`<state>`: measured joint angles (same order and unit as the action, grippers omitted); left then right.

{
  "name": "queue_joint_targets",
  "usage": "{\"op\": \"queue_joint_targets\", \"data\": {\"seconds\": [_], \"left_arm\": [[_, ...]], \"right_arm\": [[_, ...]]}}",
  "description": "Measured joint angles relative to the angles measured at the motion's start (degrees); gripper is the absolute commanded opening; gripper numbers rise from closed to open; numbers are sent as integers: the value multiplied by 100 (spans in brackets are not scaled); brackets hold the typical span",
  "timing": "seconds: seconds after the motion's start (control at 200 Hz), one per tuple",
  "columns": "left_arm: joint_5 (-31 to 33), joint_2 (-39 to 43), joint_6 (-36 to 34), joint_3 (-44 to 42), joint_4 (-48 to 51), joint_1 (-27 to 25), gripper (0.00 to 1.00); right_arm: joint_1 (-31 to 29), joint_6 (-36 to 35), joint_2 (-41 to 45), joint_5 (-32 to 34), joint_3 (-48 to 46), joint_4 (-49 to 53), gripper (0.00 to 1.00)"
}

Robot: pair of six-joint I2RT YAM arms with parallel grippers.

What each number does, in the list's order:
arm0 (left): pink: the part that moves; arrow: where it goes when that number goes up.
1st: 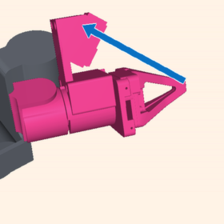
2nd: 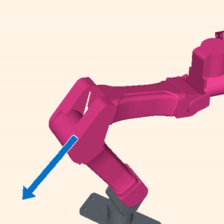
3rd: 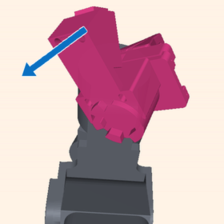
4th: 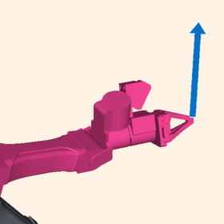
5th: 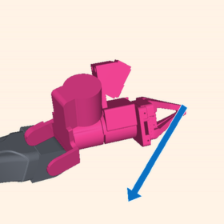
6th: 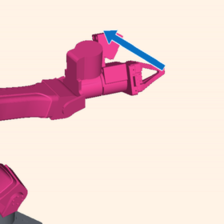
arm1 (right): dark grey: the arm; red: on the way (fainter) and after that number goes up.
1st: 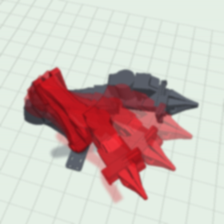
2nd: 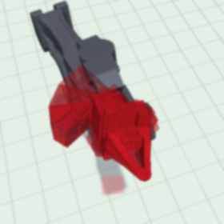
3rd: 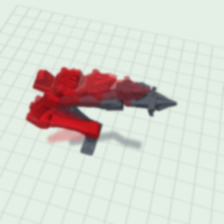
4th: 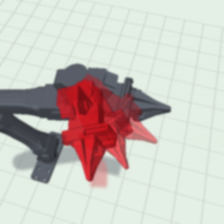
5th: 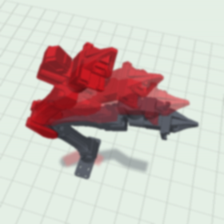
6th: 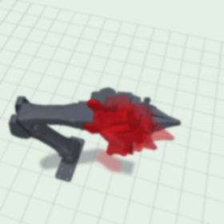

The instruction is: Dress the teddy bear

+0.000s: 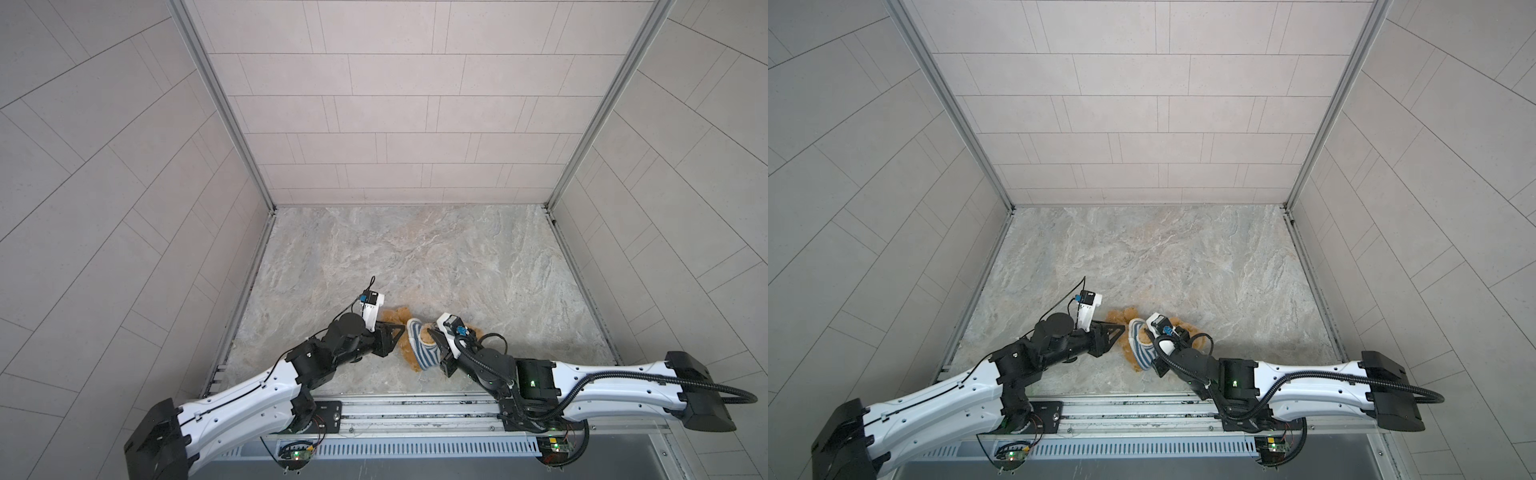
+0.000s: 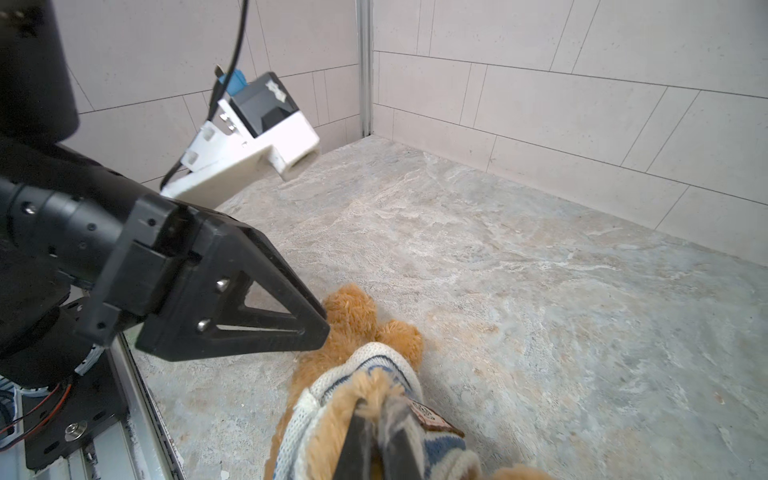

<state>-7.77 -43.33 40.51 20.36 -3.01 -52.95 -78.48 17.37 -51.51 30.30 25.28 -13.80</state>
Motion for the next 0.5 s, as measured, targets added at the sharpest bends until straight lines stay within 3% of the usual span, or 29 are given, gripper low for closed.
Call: {"op": "queue_joint_targets", "data": {"seconds": [0.195, 0.501], "left_arm": [[186, 140, 39, 0, 166, -433, 45], [225, -549, 157, 118, -52, -710, 39]], "right_arm": [[0, 120, -181, 63, 179, 2, 0], [0, 170, -251, 76, 195, 44, 0]]}}
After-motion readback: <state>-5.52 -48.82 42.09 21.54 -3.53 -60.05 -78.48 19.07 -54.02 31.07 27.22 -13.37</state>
